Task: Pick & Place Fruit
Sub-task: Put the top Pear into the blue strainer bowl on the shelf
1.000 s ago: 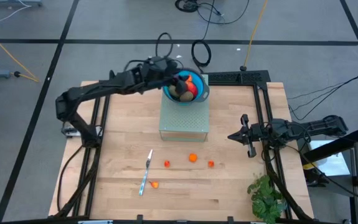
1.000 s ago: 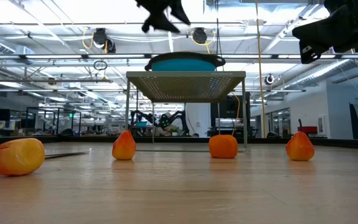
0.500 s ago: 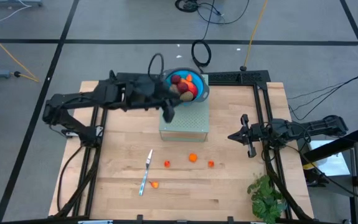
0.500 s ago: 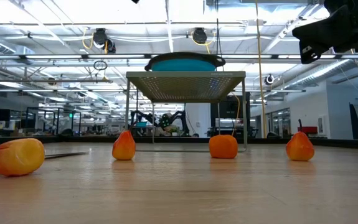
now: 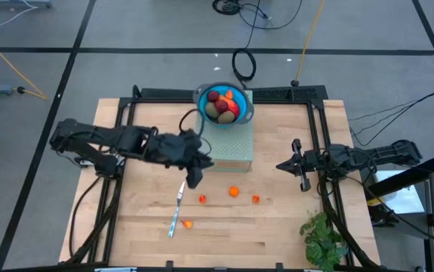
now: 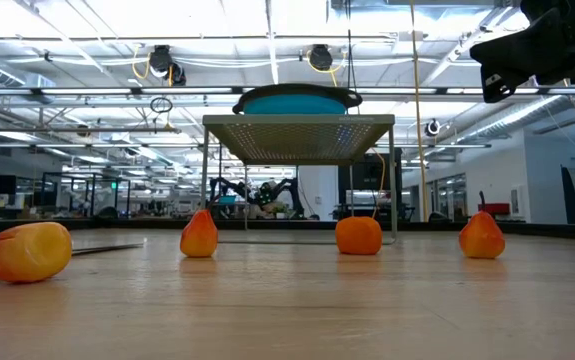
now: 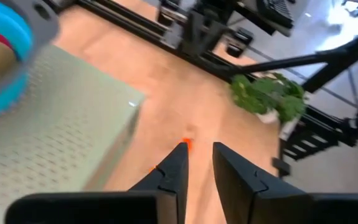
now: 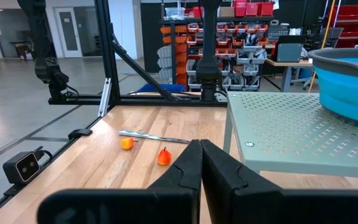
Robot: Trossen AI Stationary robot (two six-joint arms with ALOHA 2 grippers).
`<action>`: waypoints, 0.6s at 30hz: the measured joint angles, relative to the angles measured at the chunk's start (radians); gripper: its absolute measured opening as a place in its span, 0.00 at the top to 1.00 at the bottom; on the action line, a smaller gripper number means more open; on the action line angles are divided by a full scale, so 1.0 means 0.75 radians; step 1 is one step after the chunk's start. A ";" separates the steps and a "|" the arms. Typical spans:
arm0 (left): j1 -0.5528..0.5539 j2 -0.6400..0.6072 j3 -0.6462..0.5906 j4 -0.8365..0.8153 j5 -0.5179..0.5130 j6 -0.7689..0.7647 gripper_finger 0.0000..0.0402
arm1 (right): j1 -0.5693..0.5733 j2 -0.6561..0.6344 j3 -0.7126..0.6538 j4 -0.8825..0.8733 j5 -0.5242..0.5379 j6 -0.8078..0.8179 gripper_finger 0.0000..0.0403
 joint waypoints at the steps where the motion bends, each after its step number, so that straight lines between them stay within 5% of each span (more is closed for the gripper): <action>1: -0.018 0.000 0.000 -0.003 0.000 -0.019 0.84 | -0.001 0.000 0.000 0.000 0.000 0.000 1.00; 18: -0.197 0.143 0.000 -0.043 -0.003 -0.171 0.98 | 0.000 0.000 0.000 -0.002 -0.001 0.000 1.00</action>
